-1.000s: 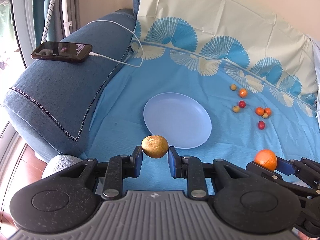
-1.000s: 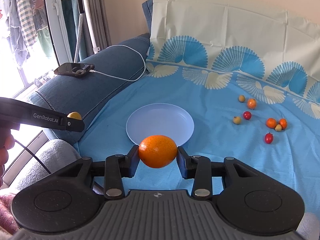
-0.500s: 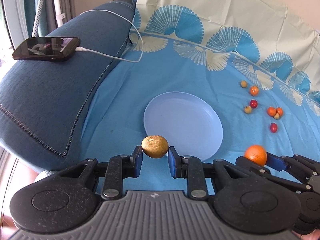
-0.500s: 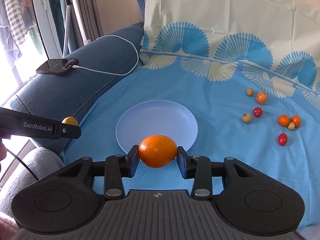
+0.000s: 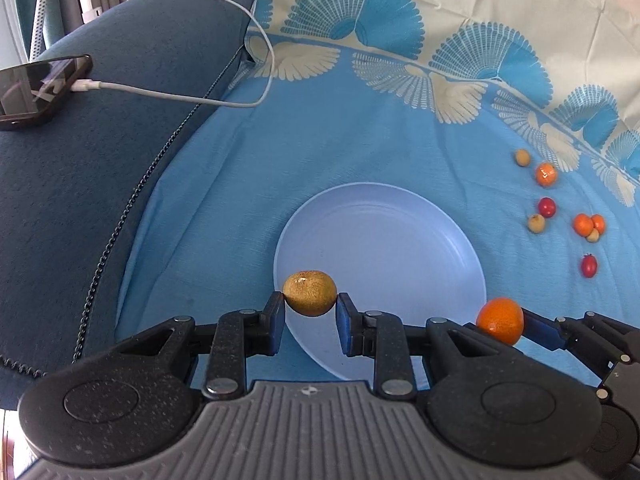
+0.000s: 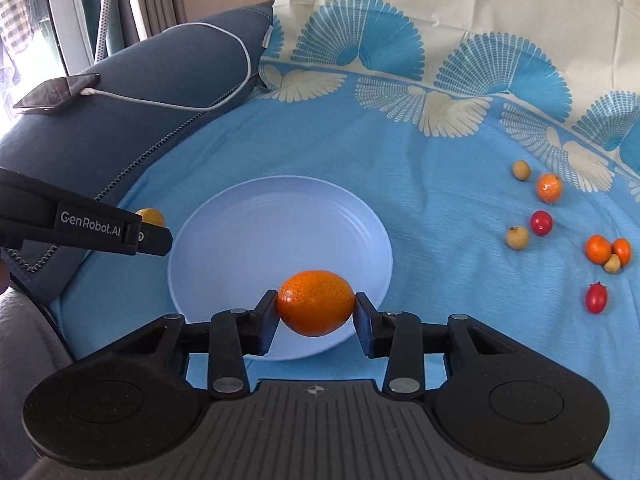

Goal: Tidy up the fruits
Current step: 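Carry the mandarin over the plate and open the right tool to drop it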

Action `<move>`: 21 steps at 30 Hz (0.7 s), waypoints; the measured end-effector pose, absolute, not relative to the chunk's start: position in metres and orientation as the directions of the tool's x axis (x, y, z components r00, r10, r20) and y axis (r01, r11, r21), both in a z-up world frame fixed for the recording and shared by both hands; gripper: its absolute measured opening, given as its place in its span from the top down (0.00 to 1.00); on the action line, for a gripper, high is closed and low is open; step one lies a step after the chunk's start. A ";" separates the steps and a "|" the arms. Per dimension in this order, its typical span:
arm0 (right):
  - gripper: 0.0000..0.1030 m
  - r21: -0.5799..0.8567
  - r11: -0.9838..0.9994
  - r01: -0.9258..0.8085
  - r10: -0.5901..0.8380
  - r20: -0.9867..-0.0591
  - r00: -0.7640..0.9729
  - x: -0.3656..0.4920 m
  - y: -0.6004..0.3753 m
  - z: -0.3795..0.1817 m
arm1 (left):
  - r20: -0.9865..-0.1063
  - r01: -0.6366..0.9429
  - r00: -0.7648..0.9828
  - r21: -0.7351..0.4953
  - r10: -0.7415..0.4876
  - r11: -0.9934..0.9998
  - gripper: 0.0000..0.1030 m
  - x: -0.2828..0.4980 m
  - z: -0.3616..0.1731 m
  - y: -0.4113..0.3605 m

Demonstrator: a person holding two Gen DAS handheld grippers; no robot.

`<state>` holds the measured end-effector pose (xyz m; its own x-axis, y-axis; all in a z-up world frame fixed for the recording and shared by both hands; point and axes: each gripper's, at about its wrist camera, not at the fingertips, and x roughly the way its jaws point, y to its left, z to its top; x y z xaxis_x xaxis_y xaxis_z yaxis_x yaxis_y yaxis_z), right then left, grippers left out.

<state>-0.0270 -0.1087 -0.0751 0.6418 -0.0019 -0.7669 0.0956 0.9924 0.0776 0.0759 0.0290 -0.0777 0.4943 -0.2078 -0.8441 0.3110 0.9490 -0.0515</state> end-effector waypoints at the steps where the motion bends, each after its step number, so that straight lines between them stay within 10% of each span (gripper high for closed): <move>1: 0.60 0.079 0.992 0.096 -0.001 -0.769 0.640 -0.023 -0.110 -0.078 | -0.846 0.309 0.492 -0.051 -0.205 0.950 0.71 0.080 -0.080 0.028; 12: 0.59 0.080 0.994 0.080 0.012 -0.778 0.628 0.006 -0.111 -0.090 | -0.860 0.311 0.483 -0.010 -0.167 0.950 0.71 0.110 -0.101 0.018; 14: 0.59 0.077 0.994 0.083 0.008 -0.777 0.630 0.010 -0.112 -0.091 | -0.862 0.315 0.481 -0.004 -0.163 0.949 0.59 0.113 -0.101 0.016; 16: 0.40 0.070 0.994 0.089 -0.003 -0.767 0.641 0.012 -0.112 -0.087 | -0.849 0.311 0.499 -0.008 -0.171 0.950 0.12 0.114 -0.095 0.017; 21: 0.15 0.048 0.989 0.137 -0.059 -0.729 0.682 0.000 -0.115 -0.067 | -0.794 0.335 0.576 0.013 -0.194 0.942 0.00 0.096 -0.068 0.013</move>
